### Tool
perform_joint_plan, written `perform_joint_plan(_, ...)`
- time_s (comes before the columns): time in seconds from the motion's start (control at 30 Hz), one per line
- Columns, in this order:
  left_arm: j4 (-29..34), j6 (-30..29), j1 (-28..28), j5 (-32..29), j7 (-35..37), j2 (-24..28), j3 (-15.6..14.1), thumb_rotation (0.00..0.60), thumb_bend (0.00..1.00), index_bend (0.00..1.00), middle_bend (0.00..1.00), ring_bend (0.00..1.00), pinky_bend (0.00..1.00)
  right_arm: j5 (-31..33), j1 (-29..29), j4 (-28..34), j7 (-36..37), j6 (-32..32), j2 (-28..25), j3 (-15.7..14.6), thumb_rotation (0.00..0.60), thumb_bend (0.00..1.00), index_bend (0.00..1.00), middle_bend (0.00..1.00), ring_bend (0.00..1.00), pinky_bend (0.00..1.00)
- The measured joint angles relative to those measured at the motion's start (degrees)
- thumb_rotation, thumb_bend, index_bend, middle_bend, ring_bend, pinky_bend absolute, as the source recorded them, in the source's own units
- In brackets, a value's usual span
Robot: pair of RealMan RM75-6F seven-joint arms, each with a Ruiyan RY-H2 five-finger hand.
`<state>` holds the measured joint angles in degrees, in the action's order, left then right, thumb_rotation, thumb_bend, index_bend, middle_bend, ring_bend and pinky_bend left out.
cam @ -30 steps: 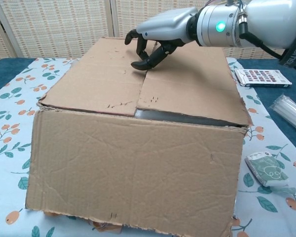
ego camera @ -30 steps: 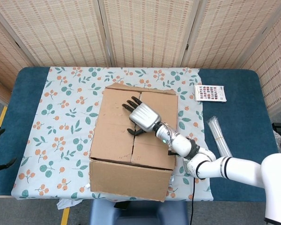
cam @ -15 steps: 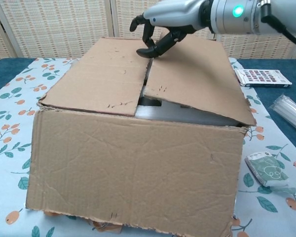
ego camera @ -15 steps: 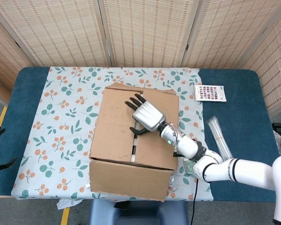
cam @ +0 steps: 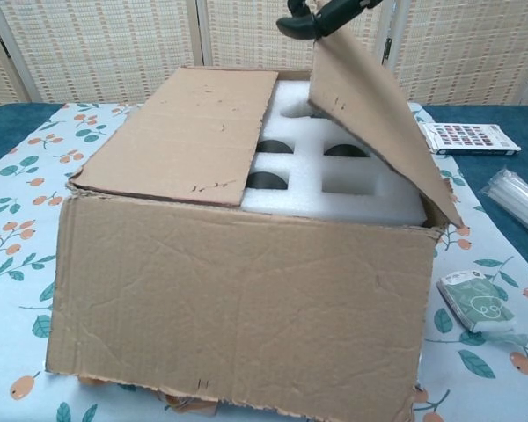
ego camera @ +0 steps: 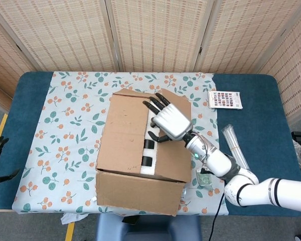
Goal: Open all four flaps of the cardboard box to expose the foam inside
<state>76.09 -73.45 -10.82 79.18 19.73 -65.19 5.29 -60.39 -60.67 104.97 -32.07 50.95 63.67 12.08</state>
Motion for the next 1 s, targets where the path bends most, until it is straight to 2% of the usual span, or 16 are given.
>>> perform_joint_plan(0.3,0.6,0.2,0.0,-1.5,-3.8,-0.8,0.3,0.6,0.29,0.0,0.05,0.04,0.0,-0.2,4.3,8.8,-2.5,5.9,-7.3,-0.6,0.186,0.49,0.68,0.1,0.05,0.0)
perform_joint_plan(0.57,0.8,-0.4,-0.2,-1.0,-6.4,-1.5,0.3,0.6,0.29,0.0,0.05,0.04,0.0,-2.7,9.1,13.9,-1.7,9.4,-13.8,-1.5,0.185,0.49,0.68,0.1,0.07,0.0)
perform_joint_plan(0.8,1.0,0.2,-0.4,-2.0,-7.3,-1.7,0.6,0.6,0.29,0.0,0.05,0.04,0.0,-8.5,16.1,17.7,-1.1,12.7,-19.6,-5.1,0.185,0.49,0.68,0.1,0.07,0.0)
perform_joint_plan(1.0,1.1,0.2,-0.5,-1.9,-8.0,-1.8,0.5,0.6,0.29,0.0,0.05,0.04,0.0,-14.1,21.9,18.9,-1.9,15.1,-21.5,-8.7,0.184,0.49,0.67,0.08,0.07,0.0)
